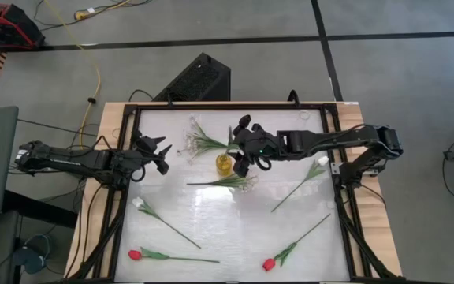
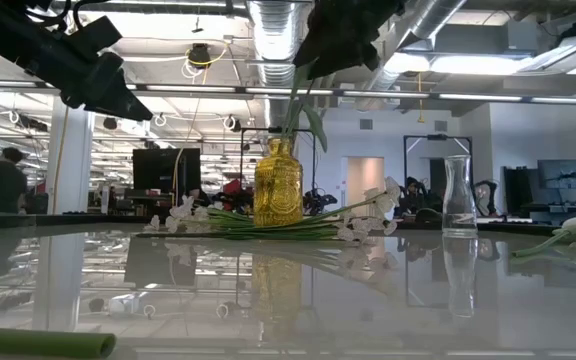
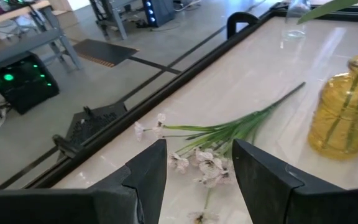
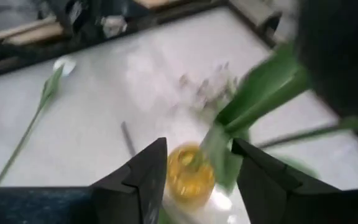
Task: Sort flowers into vase by color
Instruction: Put the black tulip into the yellow flower vase, then put the right red tulip into the yellow flower vase
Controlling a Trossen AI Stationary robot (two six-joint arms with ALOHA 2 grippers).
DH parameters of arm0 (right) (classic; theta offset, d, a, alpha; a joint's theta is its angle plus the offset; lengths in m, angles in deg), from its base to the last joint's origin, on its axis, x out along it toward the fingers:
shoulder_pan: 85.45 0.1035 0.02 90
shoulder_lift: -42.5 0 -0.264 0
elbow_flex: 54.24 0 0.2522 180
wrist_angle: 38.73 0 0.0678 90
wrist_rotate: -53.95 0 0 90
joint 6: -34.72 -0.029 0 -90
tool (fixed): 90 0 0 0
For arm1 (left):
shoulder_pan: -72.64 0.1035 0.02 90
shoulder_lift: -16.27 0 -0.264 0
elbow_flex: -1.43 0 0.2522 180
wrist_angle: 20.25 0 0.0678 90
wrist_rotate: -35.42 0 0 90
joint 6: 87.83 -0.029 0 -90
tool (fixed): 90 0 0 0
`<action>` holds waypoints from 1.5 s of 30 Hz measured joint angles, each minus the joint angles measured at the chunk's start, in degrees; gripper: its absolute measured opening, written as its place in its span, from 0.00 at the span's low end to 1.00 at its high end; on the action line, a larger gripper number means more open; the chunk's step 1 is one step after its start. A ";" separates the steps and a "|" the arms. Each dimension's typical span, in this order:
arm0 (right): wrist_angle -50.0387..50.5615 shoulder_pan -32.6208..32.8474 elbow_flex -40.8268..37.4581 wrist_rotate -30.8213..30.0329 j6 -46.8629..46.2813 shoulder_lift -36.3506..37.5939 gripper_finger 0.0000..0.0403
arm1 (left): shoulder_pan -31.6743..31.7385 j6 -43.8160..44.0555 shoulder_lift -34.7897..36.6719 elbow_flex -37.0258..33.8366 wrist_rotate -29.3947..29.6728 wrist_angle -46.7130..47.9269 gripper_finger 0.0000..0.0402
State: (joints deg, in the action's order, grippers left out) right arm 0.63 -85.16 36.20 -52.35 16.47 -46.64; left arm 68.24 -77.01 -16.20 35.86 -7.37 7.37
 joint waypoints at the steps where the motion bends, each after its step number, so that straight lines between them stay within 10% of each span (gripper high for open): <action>1: 2.60 -0.02 1.12 1.16 -0.31 0.00 0.54 | -0.01 0.01 0.00 0.00 -0.12 -0.01 0.43; 19: 32.70 5.35 15.72 10.69 -5.99 -0.06 0.56 | 0.00 1.33 0.00 0.00 -5.58 0.15 0.43; 45: 30.60 34.32 -7.31 14.96 -3.77 -0.26 0.55 | -0.02 1.00 -0.15 0.00 -10.91 0.66 0.43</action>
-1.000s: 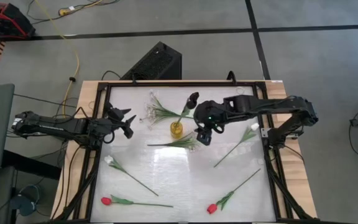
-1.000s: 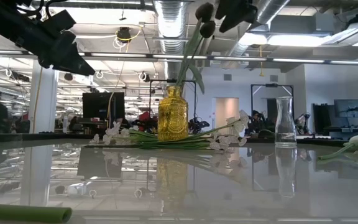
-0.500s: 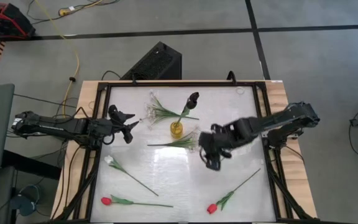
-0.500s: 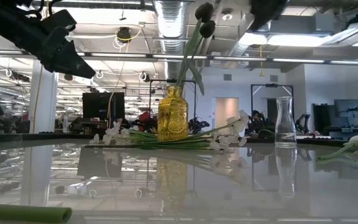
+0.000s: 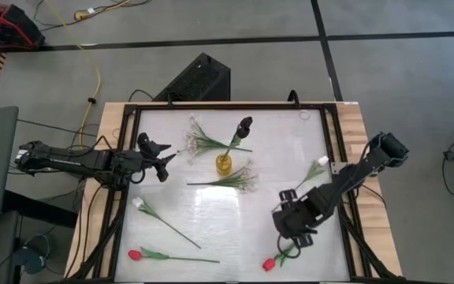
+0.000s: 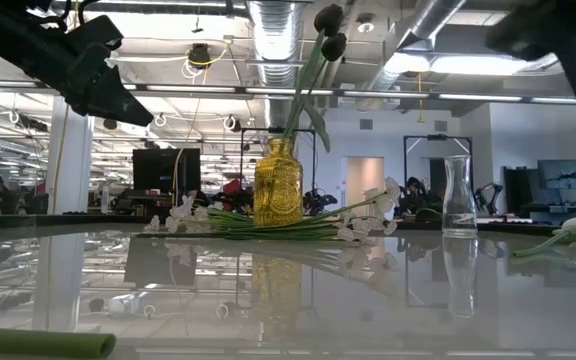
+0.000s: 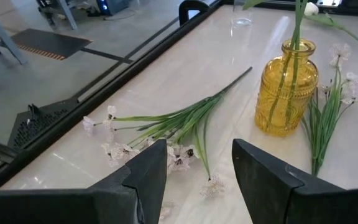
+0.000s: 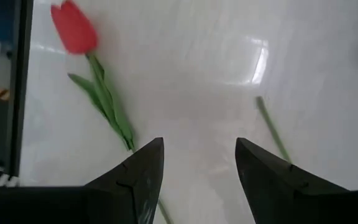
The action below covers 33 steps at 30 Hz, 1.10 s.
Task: Sort flowers into vase by color
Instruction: Put the right red tulip into the yellow flower vase
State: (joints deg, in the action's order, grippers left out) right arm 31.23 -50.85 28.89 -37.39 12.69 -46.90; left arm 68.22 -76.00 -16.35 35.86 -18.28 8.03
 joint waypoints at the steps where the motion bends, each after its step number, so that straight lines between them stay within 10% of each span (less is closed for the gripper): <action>1: -1.12 0.84 -1.02 -0.02 -0.02 0.00 0.55 | 0.00 0.07 0.00 0.00 -0.02 0.04 0.43; 33: -8.86 10.22 -4.75 10.09 0.08 -16.37 0.47 | 0.01 1.93 -0.01 0.00 -1.03 0.18 0.43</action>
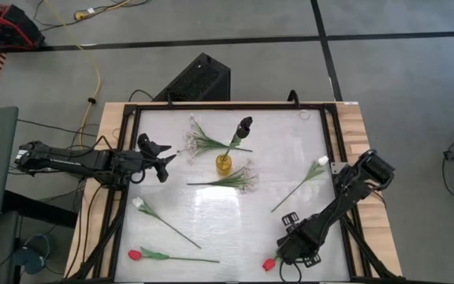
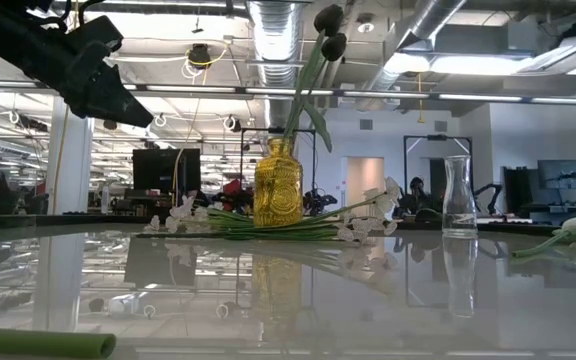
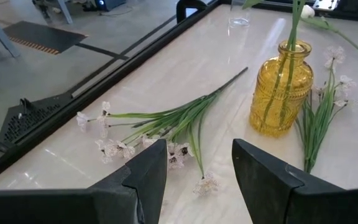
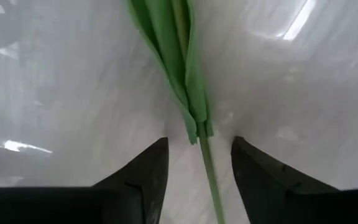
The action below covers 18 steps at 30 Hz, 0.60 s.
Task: Sort flowers into vase by color
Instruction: Put the right red tulip into the yellow flower vase
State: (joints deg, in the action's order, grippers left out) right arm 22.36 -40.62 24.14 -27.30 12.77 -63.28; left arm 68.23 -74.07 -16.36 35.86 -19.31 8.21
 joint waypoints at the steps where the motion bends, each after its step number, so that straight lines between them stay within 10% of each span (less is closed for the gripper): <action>1: -0.03 0.27 0.02 -0.95 -0.01 -0.10 0.45 | 0.00 -0.01 -0.01 0.00 -0.01 -0.03 0.43; 11: -2.13 0.01 0.04 -4.15 -0.39 -0.15 0.05 | 0.01 -0.87 0.01 0.00 0.00 0.02 0.43; 18: -3.49 -4.24 4.11 -4.75 2.86 2.75 0.05 | 0.01 -1.90 0.01 0.00 0.02 -0.04 0.43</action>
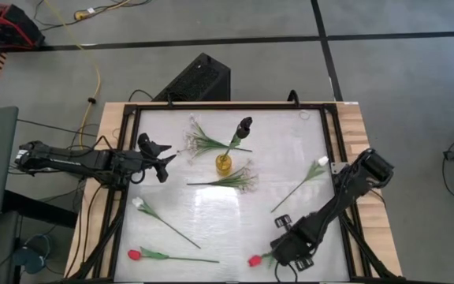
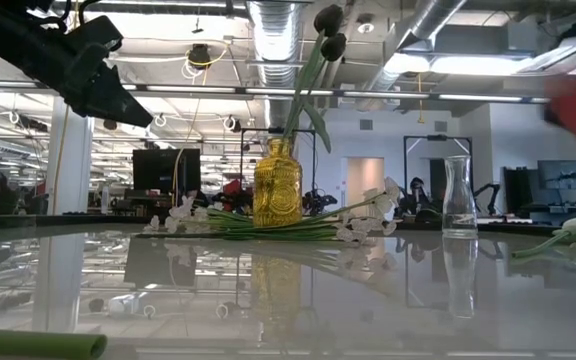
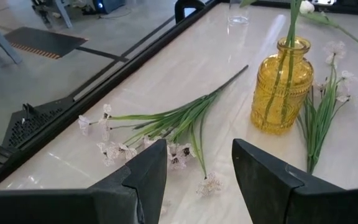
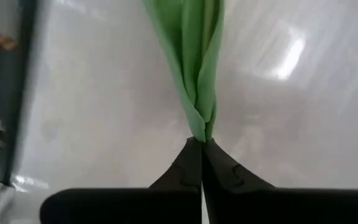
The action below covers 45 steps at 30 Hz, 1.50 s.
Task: Sort flowers into vase by color
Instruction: Put the right red tulip into the yellow flower vase
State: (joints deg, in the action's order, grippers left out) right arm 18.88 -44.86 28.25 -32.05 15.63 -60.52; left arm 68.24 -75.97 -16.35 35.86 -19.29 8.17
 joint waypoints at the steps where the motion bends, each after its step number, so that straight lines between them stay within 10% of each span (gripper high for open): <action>1: -0.58 -0.99 0.32 -0.82 1.19 0.97 0.04 | 0.00 0.00 -0.02 0.00 0.00 0.17 0.43; 20: -55.09 -25.14 0.72 -13.13 33.52 8.02 0.04 | 0.00 2.67 -0.02 0.00 0.00 5.93 0.43; 30: -62.65 -30.01 0.72 -29.76 34.63 10.03 0.04 | 0.00 2.62 -0.02 -0.04 0.01 6.94 0.43; 45: -62.01 -33.65 0.72 -32.48 32.26 10.01 0.04 | -0.01 0.99 -0.02 -0.09 1.76 6.94 0.43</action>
State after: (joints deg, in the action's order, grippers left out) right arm -43.14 -78.51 28.97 -64.54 47.90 -50.51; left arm 68.23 -74.98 -16.37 35.77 -17.53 15.11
